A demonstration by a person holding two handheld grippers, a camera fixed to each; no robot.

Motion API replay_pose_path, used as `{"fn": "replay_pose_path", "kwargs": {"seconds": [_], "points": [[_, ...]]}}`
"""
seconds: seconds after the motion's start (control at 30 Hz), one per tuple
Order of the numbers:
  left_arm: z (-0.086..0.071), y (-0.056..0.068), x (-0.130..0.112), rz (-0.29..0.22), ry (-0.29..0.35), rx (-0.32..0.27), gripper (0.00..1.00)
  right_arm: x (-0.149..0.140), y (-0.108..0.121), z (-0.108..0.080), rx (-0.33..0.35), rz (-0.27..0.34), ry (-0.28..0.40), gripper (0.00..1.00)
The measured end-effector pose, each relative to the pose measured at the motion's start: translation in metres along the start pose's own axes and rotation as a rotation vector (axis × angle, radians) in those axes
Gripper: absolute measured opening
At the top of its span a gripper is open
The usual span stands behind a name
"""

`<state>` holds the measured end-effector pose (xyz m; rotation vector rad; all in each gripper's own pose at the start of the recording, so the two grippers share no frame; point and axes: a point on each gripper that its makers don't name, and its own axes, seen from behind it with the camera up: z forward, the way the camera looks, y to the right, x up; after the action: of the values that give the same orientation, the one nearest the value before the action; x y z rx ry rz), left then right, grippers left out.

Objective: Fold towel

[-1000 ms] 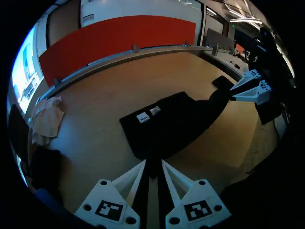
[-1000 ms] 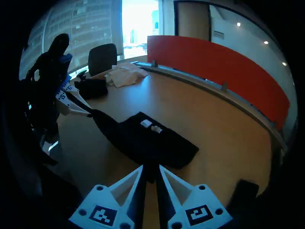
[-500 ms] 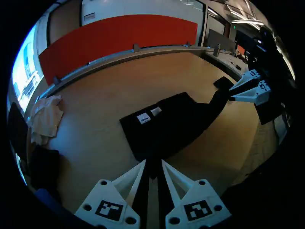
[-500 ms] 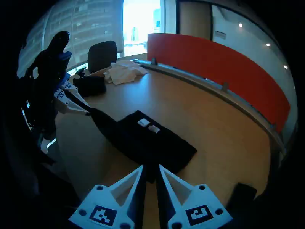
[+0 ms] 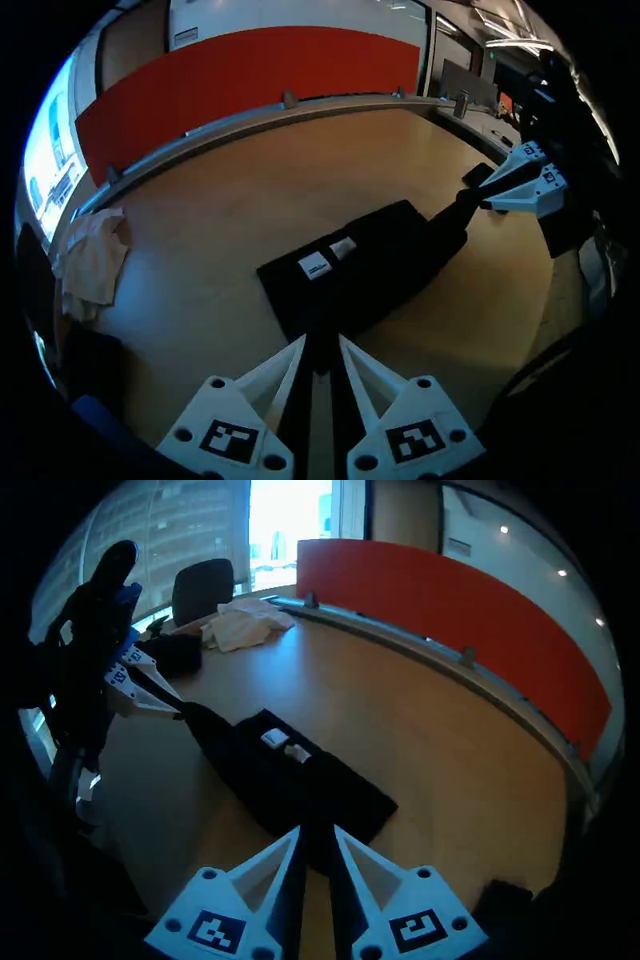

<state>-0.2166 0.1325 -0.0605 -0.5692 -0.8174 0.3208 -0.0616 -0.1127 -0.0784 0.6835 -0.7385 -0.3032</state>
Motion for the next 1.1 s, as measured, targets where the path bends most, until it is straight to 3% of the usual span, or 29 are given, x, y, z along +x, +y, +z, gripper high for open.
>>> {"fn": "replay_pose_path", "kwargs": {"seconds": [0.47, 0.93, 1.1], "points": [[0.027, -0.011, 0.005, 0.018, -0.016, -0.005, 0.13, -0.008, 0.017, 0.023, -0.002, 0.011, -0.037, 0.15], [0.066, -0.026, 0.005, 0.019, -0.031, 0.027, 0.13, -0.016, 0.039, 0.062, -0.024, 0.037, -0.092, 0.16], [0.079, -0.032, 0.001, 0.021, -0.04, 0.04, 0.21, -0.022, 0.045, 0.073, -0.04, 0.05, -0.11, 0.2]]}}
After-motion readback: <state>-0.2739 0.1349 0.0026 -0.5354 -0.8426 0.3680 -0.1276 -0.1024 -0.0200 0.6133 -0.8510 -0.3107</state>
